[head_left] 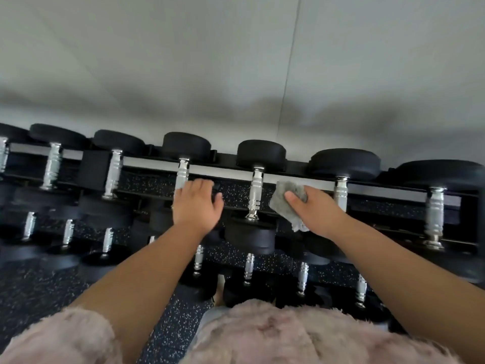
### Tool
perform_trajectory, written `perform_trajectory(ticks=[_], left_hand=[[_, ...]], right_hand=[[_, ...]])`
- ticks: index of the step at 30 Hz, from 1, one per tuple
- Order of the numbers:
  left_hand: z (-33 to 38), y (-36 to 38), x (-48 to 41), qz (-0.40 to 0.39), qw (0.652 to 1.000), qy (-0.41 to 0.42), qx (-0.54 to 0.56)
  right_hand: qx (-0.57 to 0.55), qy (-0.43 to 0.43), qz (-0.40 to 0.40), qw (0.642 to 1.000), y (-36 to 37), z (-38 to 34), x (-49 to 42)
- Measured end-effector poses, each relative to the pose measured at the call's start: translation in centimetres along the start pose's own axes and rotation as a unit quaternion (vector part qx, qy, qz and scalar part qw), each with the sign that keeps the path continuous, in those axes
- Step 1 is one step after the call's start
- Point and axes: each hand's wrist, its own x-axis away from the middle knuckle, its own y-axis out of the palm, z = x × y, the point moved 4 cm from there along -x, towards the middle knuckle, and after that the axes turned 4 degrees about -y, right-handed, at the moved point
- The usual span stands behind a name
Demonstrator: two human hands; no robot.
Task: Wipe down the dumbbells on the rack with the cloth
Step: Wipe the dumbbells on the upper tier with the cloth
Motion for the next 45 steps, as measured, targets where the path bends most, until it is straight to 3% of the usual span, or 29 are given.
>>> perform_trajectory(ticks=[5,8,11,20,25,29,32,34,36,39,42,45], left_hand=[[9.5,0.7,2.1,-0.056,0.986,0.03,0.156],[12.6,2.1,3.4,-0.058,0.988,0.111,0.091],[13.3,2.9,3.4,-0.043,0.983,0.175,0.018],[13.3,3.1,3.3,-0.038,0.983,0.177,0.019],[13.1,3.4,3.4,-0.046,0.984,0.167,0.036],[13.2,3.2,3.5,-0.069,0.984,0.163,0.038],[13.3,3.1,3.6,-0.084,0.983,0.16,0.043],[13.4,3.0,3.6,-0.089,0.981,0.164,0.045],[13.3,2.9,3.7,-0.091,0.98,0.171,0.053],[13.2,2.8,3.8,-0.096,0.976,0.183,0.064],[13.2,2.9,3.7,-0.111,0.972,0.191,0.077],[13.2,2.9,3.7,-0.119,0.97,0.192,0.086]], right_hand=[[0.039,0.005,0.053,0.998,-2.8,1.5,3.9],[0.125,0.002,0.068,0.99,-3.1,3.0,5.9],[0.141,0.016,0.041,0.989,-1.6,6.0,7.8],[0.018,0.035,0.136,0.99,-2.3,10.4,11.1],[-0.046,0.11,0.198,0.973,-2.5,11.7,11.8],[0.049,0.06,0.173,0.982,-0.6,8.4,10.9],[0.172,-0.028,0.184,0.967,1.5,5.7,10.0],[0.195,-0.042,0.18,0.963,1.8,5.8,9.8],[0.139,-0.011,0.173,0.975,1.0,6.8,10.6],[-0.039,0.088,0.198,0.975,0.0,8.6,13.0],[-0.198,0.199,0.247,0.927,0.3,9.8,14.4],[-0.209,0.243,0.286,0.903,0.9,9.0,13.9]])
